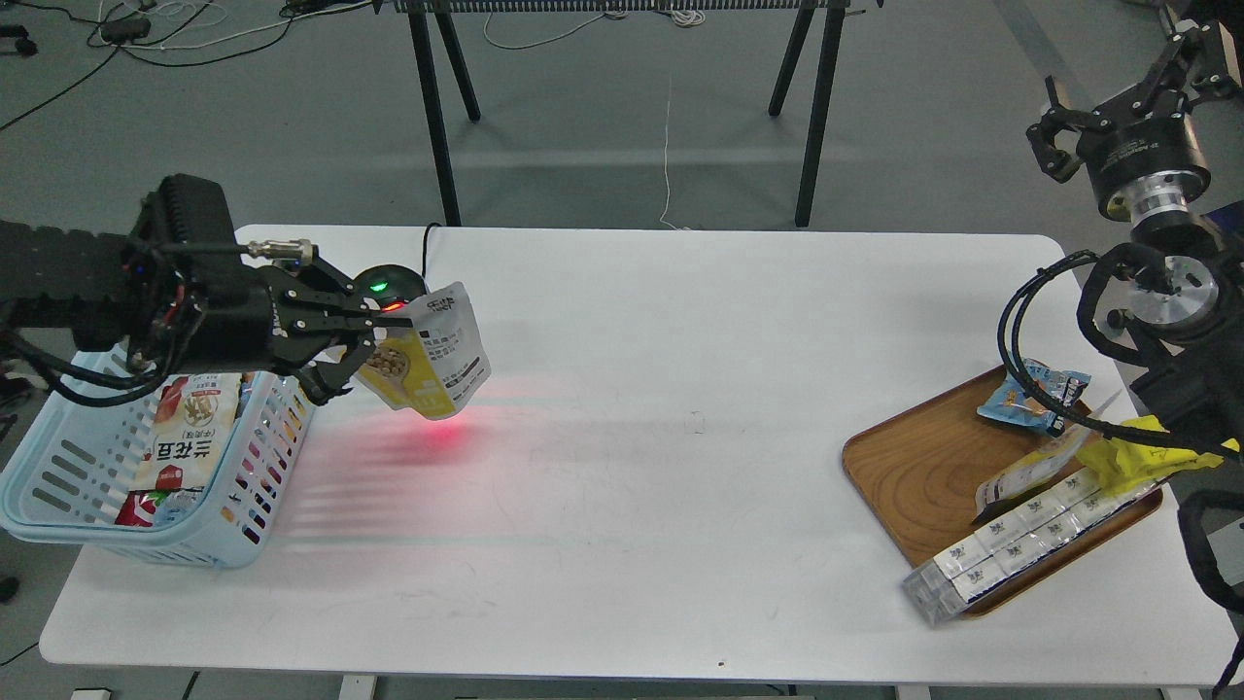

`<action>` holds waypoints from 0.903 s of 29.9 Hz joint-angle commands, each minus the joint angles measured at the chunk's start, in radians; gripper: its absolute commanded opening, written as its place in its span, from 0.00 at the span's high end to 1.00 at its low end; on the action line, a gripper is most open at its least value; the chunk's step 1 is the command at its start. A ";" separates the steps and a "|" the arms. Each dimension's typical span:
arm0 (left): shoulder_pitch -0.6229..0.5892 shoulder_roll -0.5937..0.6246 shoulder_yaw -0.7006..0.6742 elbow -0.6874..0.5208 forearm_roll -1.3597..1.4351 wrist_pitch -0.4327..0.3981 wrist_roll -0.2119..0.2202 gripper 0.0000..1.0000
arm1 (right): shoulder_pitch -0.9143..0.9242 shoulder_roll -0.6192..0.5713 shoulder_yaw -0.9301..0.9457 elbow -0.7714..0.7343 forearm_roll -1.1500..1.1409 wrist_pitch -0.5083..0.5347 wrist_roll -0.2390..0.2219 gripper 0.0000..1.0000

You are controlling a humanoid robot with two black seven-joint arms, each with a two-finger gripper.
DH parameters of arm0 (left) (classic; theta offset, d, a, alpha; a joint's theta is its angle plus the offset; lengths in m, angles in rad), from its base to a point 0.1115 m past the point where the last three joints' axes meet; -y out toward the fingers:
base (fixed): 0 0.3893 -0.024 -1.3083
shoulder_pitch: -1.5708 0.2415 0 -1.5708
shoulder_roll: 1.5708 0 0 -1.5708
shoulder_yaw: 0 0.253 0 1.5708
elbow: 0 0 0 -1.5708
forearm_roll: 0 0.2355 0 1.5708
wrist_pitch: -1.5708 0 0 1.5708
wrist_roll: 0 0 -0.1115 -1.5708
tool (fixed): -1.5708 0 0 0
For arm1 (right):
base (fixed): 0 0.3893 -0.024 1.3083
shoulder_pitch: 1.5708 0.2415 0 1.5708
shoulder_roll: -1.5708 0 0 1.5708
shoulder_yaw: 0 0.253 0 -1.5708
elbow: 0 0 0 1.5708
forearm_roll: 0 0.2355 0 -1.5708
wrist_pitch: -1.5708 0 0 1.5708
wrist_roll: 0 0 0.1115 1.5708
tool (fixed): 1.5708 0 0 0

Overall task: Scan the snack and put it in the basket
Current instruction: 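Move the yellow pouch over the blue basket and drop it in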

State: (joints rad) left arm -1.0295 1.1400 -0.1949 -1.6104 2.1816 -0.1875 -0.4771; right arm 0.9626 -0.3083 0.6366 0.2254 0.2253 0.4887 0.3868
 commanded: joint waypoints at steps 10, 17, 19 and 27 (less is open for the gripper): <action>0.016 0.432 0.037 0.041 0.000 0.321 -0.012 1.00 | -0.002 -0.005 0.001 0.000 0.000 0.000 0.004 0.01; 0.016 0.440 0.228 0.201 0.000 0.497 -0.012 1.00 | -0.002 -0.005 0.001 0.000 0.000 0.000 0.003 0.01; 0.016 0.440 0.265 0.207 0.000 0.505 -0.012 1.00 | -0.002 -0.003 0.001 0.000 -0.001 0.000 0.004 0.01; 0.017 0.448 0.361 0.207 0.000 0.533 -0.012 0.99 | -0.002 -0.005 0.000 0.000 0.000 0.000 0.003 0.01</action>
State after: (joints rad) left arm -1.0124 1.5842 0.1515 -1.4036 2.1817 0.3371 -0.4888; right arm 0.9602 -0.3124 0.6382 0.2255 0.2254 0.4887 0.3906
